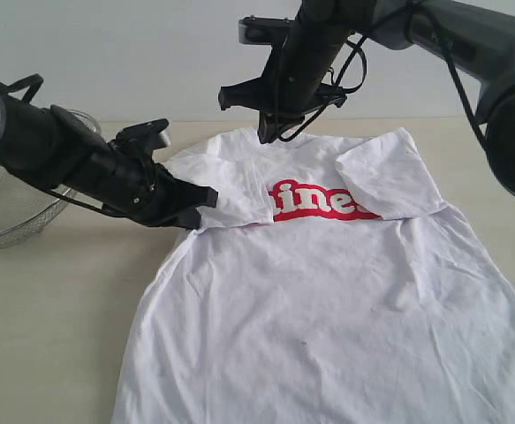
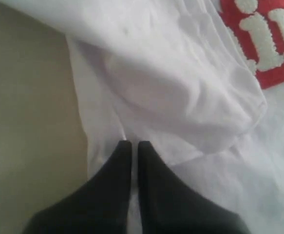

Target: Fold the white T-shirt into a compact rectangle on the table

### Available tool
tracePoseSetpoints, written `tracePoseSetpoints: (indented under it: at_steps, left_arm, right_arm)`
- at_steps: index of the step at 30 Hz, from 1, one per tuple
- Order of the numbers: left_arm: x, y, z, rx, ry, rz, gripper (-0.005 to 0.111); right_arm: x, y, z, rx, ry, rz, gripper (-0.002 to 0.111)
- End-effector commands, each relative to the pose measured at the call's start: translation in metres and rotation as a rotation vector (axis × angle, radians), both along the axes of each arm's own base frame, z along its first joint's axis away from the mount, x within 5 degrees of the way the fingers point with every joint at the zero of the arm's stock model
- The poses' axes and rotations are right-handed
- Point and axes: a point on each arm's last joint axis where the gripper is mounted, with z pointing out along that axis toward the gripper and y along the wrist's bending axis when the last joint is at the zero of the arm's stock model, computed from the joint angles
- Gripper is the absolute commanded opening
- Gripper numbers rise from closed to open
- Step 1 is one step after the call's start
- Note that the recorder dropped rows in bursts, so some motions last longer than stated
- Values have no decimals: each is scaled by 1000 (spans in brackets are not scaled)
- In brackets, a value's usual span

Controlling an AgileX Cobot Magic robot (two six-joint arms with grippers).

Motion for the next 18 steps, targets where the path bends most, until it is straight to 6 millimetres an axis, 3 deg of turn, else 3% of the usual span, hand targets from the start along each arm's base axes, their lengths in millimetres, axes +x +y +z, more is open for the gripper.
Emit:
tracePoseSetpoints:
  at_steps: [1, 10, 18]
  left_arm:
    - [4, -1, -10, 20, -2, 2, 5]
    - [7, -1, -11, 18, 2, 9, 5]
    - [4, 7, -15, 117, 39, 24, 5]
  right_arm:
    - [0, -1, 6, 1, -21, 7, 0]
    - [0, -1, 6, -2, -24, 18, 0]
    - [0, -1, 6, -5, -33, 26, 0]
